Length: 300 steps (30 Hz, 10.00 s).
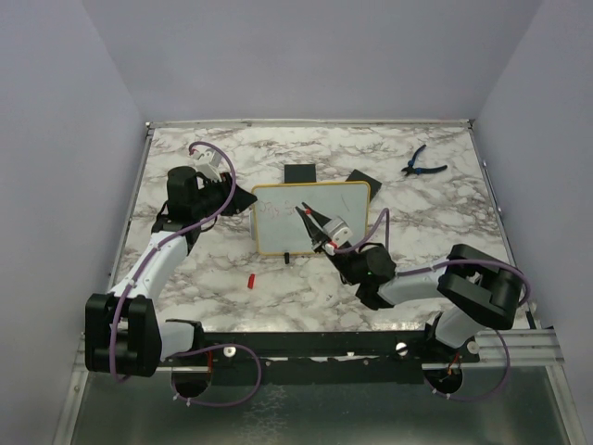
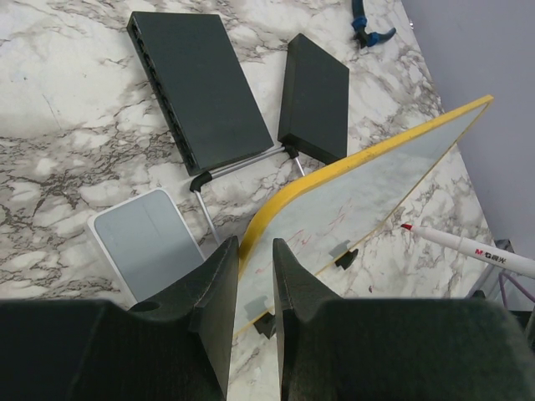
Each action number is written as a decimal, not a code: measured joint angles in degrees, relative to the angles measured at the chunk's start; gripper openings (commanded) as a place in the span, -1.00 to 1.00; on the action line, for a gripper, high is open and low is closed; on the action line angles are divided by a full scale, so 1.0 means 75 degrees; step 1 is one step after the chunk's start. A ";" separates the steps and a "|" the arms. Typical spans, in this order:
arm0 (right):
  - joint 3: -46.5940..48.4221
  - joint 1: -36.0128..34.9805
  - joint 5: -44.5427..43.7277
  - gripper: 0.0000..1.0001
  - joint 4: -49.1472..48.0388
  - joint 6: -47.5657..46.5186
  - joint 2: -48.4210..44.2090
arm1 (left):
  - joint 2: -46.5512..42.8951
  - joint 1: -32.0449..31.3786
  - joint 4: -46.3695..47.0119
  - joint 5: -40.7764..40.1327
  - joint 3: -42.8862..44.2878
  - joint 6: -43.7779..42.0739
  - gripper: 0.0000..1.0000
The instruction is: Write a sentence on the whiteboard
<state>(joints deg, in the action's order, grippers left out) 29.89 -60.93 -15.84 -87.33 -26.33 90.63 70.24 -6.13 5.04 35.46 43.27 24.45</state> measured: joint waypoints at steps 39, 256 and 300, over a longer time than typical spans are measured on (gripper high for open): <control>0.0259 0.0227 -0.0052 -0.98 0.0003 -0.0009 0.0702 | -0.0038 0.0000 0.0000 -0.0006 0.0000 -0.0009 -0.53; 0.0510 0.0242 -0.0565 -0.98 -0.0006 -0.0903 0.0857 | -0.0125 0.0000 -0.0003 -0.0079 0.0000 -0.0038 -0.53; -0.0067 0.0242 -0.0568 -0.98 -0.0020 -0.0551 0.0714 | -0.0128 0.0000 -0.0003 -0.0079 0.0000 -0.0038 -0.53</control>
<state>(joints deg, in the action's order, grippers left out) 29.39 -59.11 -20.10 -87.48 -30.46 95.98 69.28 -6.13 5.02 34.87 43.27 24.16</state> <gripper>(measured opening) 0.082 0.235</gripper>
